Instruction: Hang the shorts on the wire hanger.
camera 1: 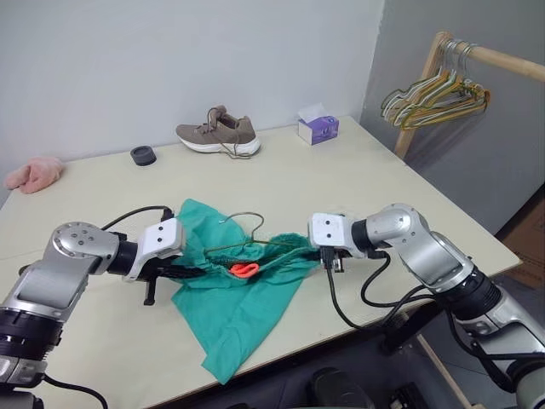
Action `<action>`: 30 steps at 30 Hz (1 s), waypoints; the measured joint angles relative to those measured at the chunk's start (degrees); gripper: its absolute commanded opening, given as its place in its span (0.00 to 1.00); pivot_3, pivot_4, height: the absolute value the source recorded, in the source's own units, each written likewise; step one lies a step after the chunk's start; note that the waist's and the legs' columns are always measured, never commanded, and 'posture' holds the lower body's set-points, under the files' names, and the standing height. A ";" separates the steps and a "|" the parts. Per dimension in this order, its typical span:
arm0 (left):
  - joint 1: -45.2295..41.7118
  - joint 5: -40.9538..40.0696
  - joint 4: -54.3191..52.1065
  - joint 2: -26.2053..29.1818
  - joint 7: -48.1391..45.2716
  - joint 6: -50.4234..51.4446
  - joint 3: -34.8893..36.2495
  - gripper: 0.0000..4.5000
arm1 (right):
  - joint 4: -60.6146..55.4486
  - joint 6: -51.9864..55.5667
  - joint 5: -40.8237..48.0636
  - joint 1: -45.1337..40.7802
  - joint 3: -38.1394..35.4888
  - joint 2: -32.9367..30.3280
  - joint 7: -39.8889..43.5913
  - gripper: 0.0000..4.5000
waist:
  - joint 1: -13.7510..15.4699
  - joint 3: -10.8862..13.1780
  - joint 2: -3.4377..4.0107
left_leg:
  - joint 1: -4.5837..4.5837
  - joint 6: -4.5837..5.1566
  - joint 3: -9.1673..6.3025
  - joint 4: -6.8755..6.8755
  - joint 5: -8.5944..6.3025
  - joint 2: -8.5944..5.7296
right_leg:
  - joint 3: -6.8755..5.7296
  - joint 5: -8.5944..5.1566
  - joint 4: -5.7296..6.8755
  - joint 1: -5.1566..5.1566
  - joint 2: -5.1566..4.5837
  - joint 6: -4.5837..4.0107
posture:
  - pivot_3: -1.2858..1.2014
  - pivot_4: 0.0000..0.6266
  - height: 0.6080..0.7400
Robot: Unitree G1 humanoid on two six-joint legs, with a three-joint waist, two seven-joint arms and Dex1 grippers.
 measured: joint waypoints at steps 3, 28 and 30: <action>-0.21 0.09 0.00 -1.35 0.46 0.10 0.04 0.00 | 0.00 0.09 0.20 0.06 -0.51 -0.82 1.57 0.00 | 0.15 0.00 0.00 | 0.00 0.00 0.00 0.01 0.00 0.00 | 0.01 0.00 0.00 0.01 0.00 0.00 | 0.38 0.00 1.00; -8.54 -4.06 17.63 -10.62 13.77 -0.76 13.02 0.73 | -10.84 28.53 15.97 20.14 -25.01 -6.59 -7.42 0.00 | 0.13 -0.05 -0.08 | -0.04 -0.01 -0.08 0.03 0.00 -0.02 | -0.03 0.00 -0.05 0.06 -0.01 0.01 | 0.35 0.00 1.00; -8.02 -5.40 14.80 -12.07 12.59 1.60 12.42 0.73 | -12.17 32.60 17.87 22.64 -29.85 -5.61 -10.41 0.00 | 0.06 -0.05 -0.08 | -0.05 -0.01 -0.06 0.03 0.00 -0.03 | 0.00 0.00 -0.05 0.06 -0.01 0.01 | 0.35 0.00 1.00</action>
